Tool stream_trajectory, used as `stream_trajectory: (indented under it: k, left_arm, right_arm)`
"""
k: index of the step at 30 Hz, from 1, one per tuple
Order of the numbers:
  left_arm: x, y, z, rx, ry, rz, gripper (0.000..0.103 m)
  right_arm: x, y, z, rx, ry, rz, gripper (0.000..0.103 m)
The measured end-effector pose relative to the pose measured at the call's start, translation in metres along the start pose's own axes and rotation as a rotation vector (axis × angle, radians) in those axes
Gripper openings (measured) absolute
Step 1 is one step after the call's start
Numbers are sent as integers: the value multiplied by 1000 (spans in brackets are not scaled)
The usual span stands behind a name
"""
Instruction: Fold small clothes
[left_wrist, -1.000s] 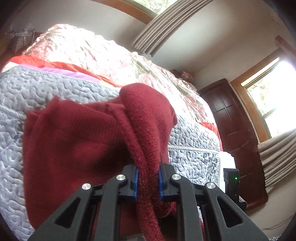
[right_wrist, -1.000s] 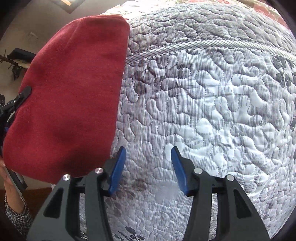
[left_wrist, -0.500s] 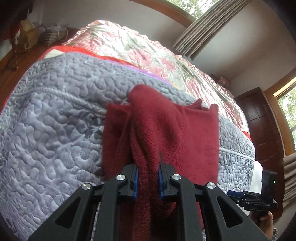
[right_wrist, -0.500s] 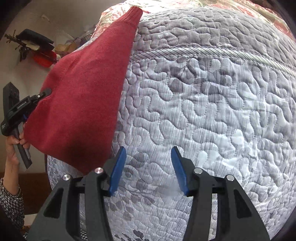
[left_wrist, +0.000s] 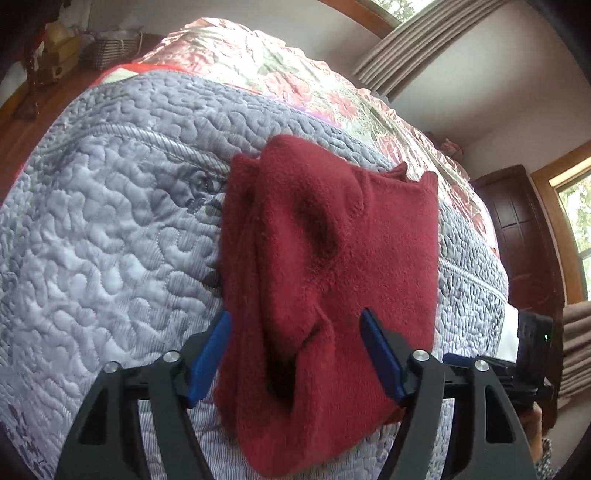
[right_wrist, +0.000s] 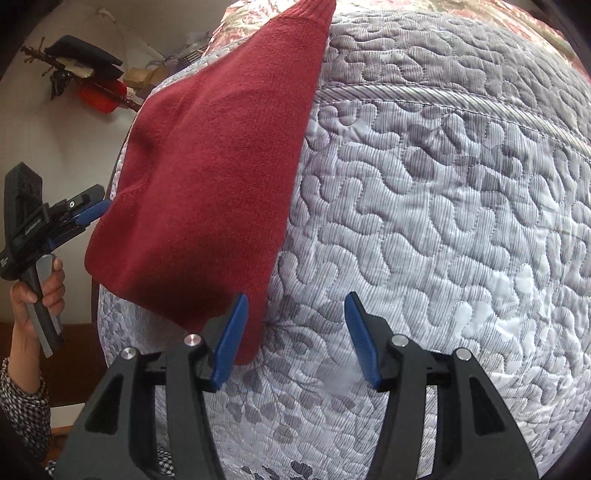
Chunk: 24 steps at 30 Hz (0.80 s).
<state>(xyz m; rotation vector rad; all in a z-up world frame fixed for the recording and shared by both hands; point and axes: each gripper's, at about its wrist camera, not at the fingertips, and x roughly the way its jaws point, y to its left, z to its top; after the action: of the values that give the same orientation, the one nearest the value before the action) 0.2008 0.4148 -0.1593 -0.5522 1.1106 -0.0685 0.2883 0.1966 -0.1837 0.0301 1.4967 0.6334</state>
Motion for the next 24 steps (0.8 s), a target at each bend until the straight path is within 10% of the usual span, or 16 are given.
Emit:
stream_trajectory:
  k: [5,7,9,15,24]
  left_arm:
    - [-4,-19,-28,72,24,48,74]
    - [0,-19,-36,80,30,35,55]
    - [7,-15,-41,65,67,25,9]
    - [-3,28,-50,-84,24,-5,7]
    - [16,25,-52,-26,35,51,15]
  right_arm:
    - [7,8,-8,-16,19,5,56]
    - [11,15,-9,-25,29,5,56]
    - [14,23,-9,-36,33,1,56]
    - [16,32,-14,-36,31,4,57]
    - [57,28,-21,-12,102,69,57]
